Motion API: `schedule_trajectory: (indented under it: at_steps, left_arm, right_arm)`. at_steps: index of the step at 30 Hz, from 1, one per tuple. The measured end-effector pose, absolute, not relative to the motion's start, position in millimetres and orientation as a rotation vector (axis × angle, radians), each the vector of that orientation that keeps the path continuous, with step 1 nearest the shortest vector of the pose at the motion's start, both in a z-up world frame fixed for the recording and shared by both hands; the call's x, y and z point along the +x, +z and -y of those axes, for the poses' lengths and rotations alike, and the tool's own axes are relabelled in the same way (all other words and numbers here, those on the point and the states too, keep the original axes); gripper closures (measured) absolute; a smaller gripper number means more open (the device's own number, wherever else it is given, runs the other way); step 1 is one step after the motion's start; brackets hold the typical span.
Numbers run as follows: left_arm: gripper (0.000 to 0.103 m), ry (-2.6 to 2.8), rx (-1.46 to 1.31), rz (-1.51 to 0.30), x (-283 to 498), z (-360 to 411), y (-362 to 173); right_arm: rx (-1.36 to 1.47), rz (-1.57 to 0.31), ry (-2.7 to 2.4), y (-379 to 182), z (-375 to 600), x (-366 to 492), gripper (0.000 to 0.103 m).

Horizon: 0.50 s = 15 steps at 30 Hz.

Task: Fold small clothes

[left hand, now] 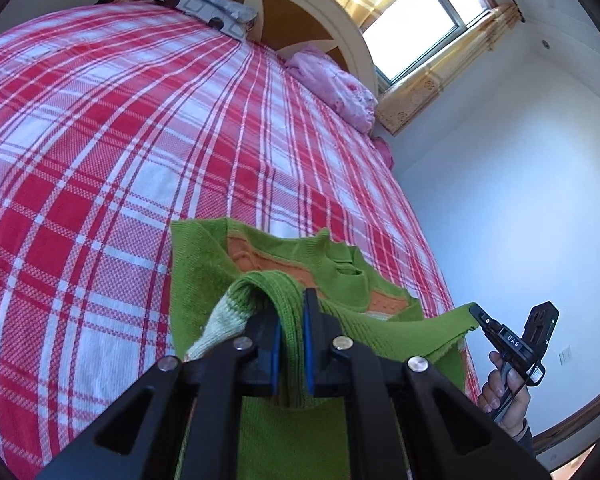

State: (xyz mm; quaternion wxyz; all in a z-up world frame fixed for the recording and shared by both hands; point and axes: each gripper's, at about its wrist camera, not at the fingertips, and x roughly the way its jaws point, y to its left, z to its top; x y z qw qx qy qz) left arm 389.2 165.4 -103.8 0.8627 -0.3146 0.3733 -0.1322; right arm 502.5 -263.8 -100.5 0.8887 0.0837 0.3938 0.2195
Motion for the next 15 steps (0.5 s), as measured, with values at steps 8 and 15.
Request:
schedule_trajectory:
  at_steps: [8,15]
  left_arm:
    - [0.059,-0.224,-0.738,-0.865,407.5,-168.8,-130.6]
    - [0.036,-0.174,-0.704,-0.809,391.4,-179.6,-119.5]
  right_arm:
    - [0.084,-0.948,0.380,-147.9,243.1,552.8,0.083]
    - [0.071,-0.925,0.332,-153.3,251.4,551.0,0.062]
